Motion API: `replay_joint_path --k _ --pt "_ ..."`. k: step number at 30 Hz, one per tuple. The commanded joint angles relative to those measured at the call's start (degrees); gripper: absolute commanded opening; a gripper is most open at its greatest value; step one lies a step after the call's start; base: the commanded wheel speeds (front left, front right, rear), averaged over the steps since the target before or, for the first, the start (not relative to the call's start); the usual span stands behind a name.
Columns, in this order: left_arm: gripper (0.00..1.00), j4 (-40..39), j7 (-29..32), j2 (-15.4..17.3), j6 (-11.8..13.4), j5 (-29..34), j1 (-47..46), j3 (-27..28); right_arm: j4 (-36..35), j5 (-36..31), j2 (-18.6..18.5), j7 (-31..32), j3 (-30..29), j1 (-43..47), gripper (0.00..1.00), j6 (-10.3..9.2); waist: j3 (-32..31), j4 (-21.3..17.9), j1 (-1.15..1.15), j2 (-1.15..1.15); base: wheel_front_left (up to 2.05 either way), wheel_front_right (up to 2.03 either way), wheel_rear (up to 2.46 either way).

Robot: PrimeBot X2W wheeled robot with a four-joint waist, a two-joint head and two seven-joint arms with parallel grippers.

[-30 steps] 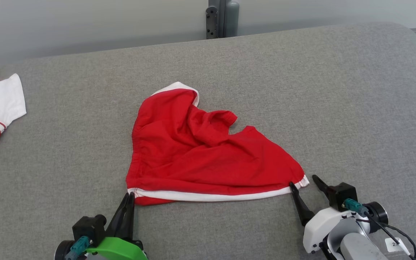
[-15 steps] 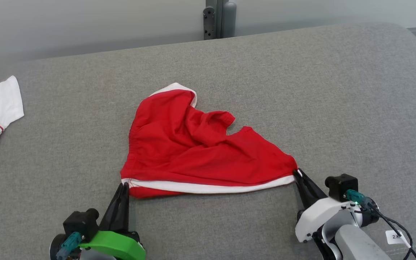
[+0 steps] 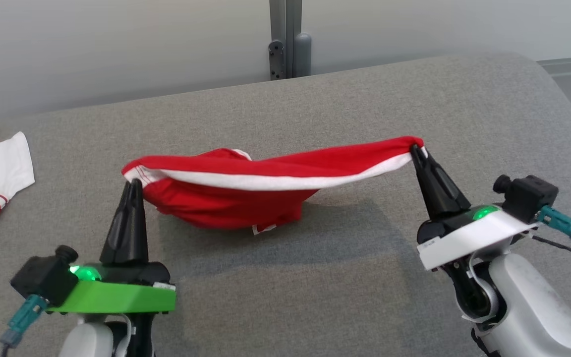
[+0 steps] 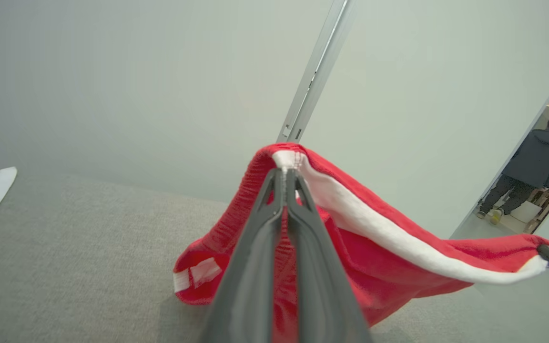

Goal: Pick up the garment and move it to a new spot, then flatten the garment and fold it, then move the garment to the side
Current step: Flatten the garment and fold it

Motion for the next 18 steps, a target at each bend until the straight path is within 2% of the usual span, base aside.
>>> replay_joint_path --k 1,8,12,15,18 --pt "0.0 -2.62 0.42 1.01 -0.24 -0.59 -1.15 0.27 -2.97 1.46 -0.96 0.53 -0.39 -0.2 0.0 -0.04 -1.24 -0.58 0.0 0.0 0.0 0.0 0.0" --pt "0.0 -19.77 6.11 3.85 -0.16 -3.59 -3.79 -0.1 -20.21 6.91 -3.75 3.66 -4.83 1.03 0.0 -0.02 -2.27 -1.14 0.0 0.0 0.0 0.0 0.0" --pt "0.02 -27.92 11.31 5.28 1.06 -5.59 -6.7 0.11 -28.15 8.61 -3.3 5.92 -8.58 1.42 0.0 -0.02 -1.68 -1.44 0.0 0.0 0.0 0.0 0.0" --pt "0.02 -30.48 15.3 7.01 1.84 -6.48 -9.38 1.0 -32.29 9.48 -2.16 8.0 -11.16 0.94 0.0 -0.02 -0.46 -1.69 0.0 0.0 0.0 0.0 0.0" --pt "0.0 -29.8 18.56 8.32 2.61 -7.63 -12.62 1.88 -34.19 8.56 -0.73 10.64 -13.77 -0.71 0.0 -0.02 2.1 -1.92 0.0 0.0 0.0 0.0 0.0"
